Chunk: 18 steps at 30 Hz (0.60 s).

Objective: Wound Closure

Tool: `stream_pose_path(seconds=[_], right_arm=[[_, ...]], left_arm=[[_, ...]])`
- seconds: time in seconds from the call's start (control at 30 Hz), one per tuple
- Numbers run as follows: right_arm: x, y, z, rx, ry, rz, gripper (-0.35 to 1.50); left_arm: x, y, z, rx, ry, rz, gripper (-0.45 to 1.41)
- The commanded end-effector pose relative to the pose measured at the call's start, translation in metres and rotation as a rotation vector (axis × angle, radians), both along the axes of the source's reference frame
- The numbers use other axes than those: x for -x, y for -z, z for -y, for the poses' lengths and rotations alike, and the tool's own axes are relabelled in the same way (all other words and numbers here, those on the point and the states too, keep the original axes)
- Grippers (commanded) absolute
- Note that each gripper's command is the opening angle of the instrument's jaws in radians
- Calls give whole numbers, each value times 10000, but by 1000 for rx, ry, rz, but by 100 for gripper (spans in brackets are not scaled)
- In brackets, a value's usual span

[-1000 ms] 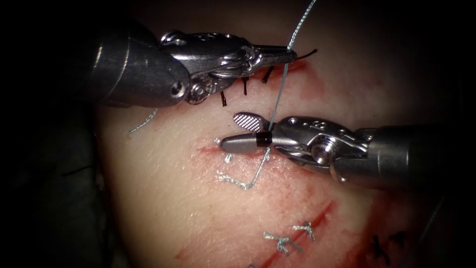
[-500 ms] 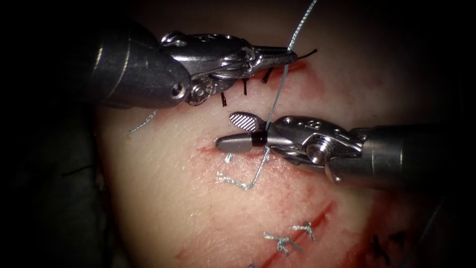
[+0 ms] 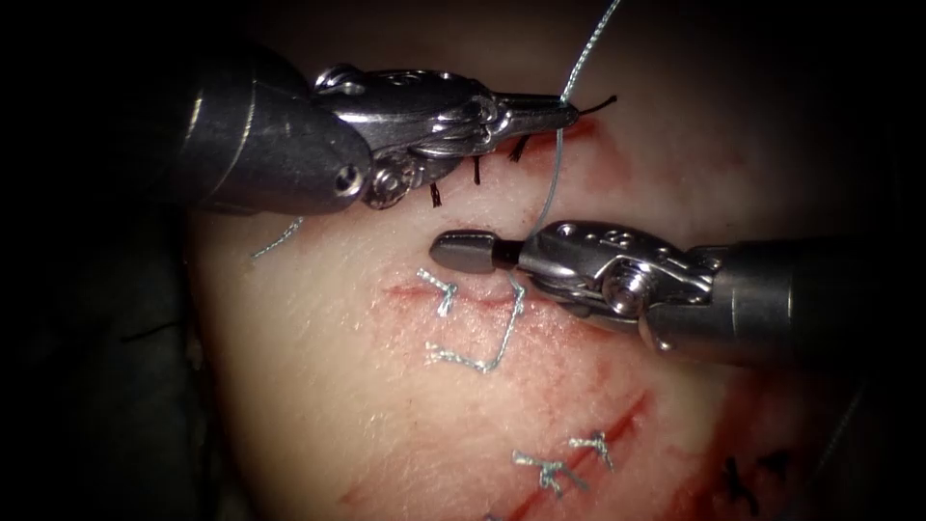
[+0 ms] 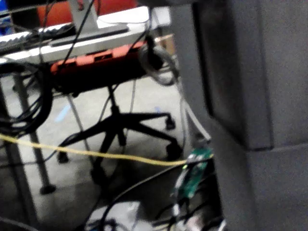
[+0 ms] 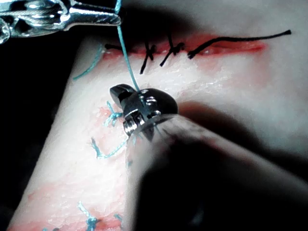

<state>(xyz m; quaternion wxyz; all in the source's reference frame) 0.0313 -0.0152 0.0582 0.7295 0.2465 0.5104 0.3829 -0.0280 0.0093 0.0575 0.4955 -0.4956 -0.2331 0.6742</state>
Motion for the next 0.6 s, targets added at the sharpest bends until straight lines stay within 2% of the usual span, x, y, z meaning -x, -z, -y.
stream_pose_path(seconds=[0.03, 0.33, 0.57, 0.6], right_arm=[[-8, -2, 0, 1, 0, -2, -35], [0, 4, -6, 9, -53, 14, -35], [31, 22, -26, 70, -137, 23, -35], [37, 25, -29, 69, -152, 22, -15]], left_arm=[[5, -5, 0, 1, -1, 1, -45], [0, -2, -3, 3, 10, -7, -45], [-37, -10, -8, 26, 52, -61, -45], [-47, -11, -7, 23, 50, -91, -45]])
